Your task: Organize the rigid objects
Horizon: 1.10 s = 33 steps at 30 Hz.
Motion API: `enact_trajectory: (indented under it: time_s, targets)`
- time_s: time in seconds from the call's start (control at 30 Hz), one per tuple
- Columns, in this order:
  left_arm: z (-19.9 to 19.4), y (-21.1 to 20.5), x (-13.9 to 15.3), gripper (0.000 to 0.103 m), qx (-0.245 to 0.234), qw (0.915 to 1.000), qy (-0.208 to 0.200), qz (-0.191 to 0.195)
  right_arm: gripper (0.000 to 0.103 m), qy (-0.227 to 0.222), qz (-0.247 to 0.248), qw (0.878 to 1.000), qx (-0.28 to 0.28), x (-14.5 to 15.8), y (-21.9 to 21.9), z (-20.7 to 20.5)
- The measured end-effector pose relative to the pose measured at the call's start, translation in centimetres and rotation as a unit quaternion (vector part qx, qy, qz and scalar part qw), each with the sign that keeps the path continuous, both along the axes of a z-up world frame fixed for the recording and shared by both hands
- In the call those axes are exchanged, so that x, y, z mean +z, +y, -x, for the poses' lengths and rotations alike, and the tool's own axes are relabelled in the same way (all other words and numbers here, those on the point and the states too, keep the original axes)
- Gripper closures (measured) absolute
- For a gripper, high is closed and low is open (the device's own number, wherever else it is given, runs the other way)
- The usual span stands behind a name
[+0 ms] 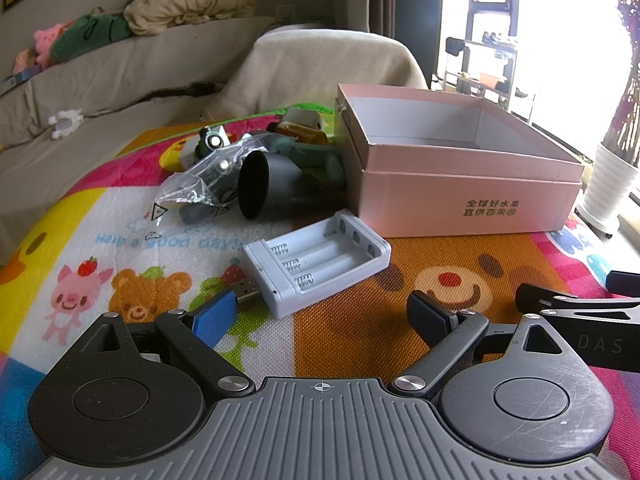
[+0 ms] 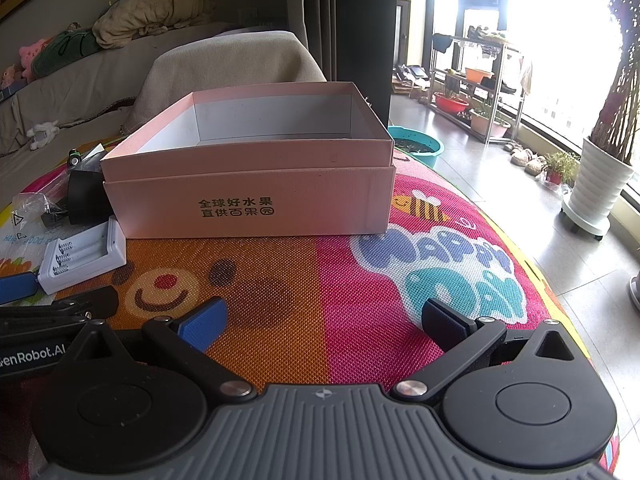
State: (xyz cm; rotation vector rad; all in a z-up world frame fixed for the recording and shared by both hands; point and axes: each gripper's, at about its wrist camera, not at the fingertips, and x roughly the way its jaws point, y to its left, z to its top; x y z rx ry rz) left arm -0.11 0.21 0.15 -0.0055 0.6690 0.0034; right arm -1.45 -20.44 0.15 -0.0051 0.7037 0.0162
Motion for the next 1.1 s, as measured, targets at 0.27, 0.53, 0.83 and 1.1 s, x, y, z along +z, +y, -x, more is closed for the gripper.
enact_trajectory:
  time_s: [0.27, 0.53, 0.83, 1.1]
  targets:
    - [-0.3, -0.3, -0.1, 0.008, 0.000, 1.0000, -0.001, 0.004, 0.000, 0.000, 0.003, 1.000, -0.001, 0.1, 0.0, 0.0]
    - [1.3, 1.7, 1.5, 0.010, -0.037, 0.9982, -0.036, 0.030, 0.000, 0.000, -0.001, 1.000, 0.002, 0.2, 0.0, -0.1]
    - [-1.4, 3.3, 3.8, 0.011, -0.161, 0.9862, -0.036, -0.016, 0.000, 0.037, -0.001, 0.998, 0.056, 0.9, -1.3, -1.5]
    - [-5.0, 2.1, 1.9, 0.011, -0.202, 0.9778, 0.033, -0.044, 0.000, 0.049, -0.004, 0.997, 0.055, 1.1, -1.3, -1.6]
